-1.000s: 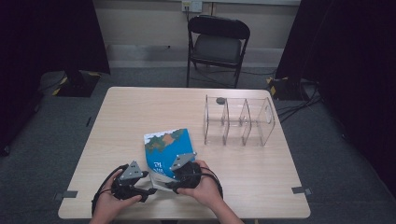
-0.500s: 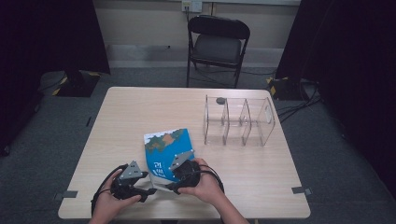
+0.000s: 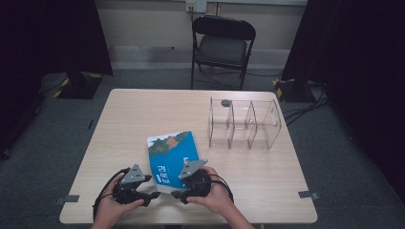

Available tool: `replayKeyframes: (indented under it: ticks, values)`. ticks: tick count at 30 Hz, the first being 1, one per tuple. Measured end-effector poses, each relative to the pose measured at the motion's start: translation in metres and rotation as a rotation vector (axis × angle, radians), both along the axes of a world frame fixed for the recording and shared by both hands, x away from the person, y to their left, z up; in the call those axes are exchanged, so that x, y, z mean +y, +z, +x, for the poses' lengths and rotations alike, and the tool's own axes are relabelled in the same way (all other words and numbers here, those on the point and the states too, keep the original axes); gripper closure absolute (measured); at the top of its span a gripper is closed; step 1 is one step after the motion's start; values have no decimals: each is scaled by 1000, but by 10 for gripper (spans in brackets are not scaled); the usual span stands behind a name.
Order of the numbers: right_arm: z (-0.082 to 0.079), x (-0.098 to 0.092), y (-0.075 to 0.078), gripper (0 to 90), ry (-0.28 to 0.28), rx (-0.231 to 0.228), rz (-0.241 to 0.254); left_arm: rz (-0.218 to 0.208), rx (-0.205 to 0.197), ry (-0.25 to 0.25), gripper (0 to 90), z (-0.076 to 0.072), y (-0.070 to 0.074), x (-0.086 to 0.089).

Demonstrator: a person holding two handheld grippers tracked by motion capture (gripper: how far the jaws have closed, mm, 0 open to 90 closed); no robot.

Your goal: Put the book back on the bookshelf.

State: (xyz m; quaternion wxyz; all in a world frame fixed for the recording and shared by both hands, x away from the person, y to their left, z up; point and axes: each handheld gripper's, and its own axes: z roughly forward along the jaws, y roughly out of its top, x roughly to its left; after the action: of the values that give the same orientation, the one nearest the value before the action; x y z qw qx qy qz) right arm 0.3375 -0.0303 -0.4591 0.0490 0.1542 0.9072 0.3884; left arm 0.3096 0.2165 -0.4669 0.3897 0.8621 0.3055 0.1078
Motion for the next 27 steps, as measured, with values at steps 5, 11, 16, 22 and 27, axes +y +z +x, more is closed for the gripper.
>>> replayKeyframes:
  ticks: [5,11,16,22,27]
  values:
    - [-8,7,-4,259,21,-97,-58,-1,2,6,307,-1,0,-1]
    - [-14,19,-11,218,10,-218,-121,-2,10,-7,308,0,3,0]
    - [-22,30,-17,265,-8,-343,-216,2,9,-8,309,0,4,-1]
    - [-23,27,-16,429,-22,-397,-216,-35,2,-18,311,0,7,0]
    - [-26,30,-7,553,-19,-412,-253,-62,-36,-19,310,1,11,5]
